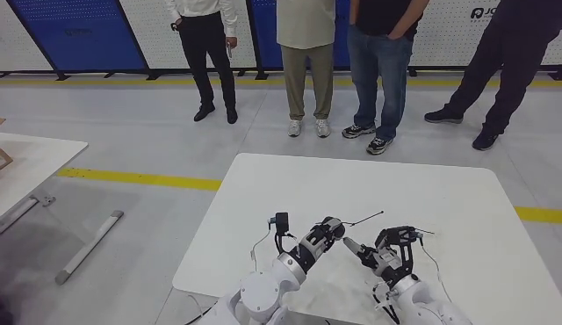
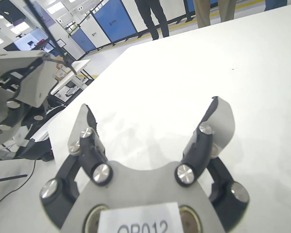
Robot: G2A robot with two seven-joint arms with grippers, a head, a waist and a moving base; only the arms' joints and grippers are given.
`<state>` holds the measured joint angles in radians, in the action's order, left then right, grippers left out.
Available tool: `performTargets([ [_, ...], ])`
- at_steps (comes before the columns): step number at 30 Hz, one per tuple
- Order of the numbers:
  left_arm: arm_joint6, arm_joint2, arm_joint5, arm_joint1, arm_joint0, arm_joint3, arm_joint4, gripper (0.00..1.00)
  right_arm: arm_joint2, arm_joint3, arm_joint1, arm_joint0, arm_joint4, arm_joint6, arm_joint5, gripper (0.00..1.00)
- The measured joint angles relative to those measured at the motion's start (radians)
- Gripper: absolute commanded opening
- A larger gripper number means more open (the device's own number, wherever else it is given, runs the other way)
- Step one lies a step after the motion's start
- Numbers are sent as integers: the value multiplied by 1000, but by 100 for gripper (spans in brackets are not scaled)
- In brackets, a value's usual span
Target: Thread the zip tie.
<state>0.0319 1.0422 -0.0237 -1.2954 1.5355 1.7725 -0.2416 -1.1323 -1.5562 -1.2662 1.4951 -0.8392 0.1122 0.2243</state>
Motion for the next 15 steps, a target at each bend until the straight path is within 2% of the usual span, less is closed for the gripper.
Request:
performTargets([
  [1,0,-1,1,0,-1,-1,0,0,1,3,0,0,-3,-7,4,91],
  [3,-2,-4,3,-1,-2,-1,-1,0,2,6,-1,-3,-6,-16,8,46],
  [5,-2,-5,5,-1,-2,-2,-1,0,3,7,-1,-7,-4,-16,4,33],
  [8,-3,-5,5,-1,-2,-2,-1,0,6,3,-2,-11,-5,-4,1,24],
  [12,-3,-5,5,-1,-2,-2,-1,0,14,-5,-2,-18,-4,27,16,24],
  [15,-3,-5,5,-1,-2,-2,-1,0,16,-15,-2,-17,3,25,34,20],
])
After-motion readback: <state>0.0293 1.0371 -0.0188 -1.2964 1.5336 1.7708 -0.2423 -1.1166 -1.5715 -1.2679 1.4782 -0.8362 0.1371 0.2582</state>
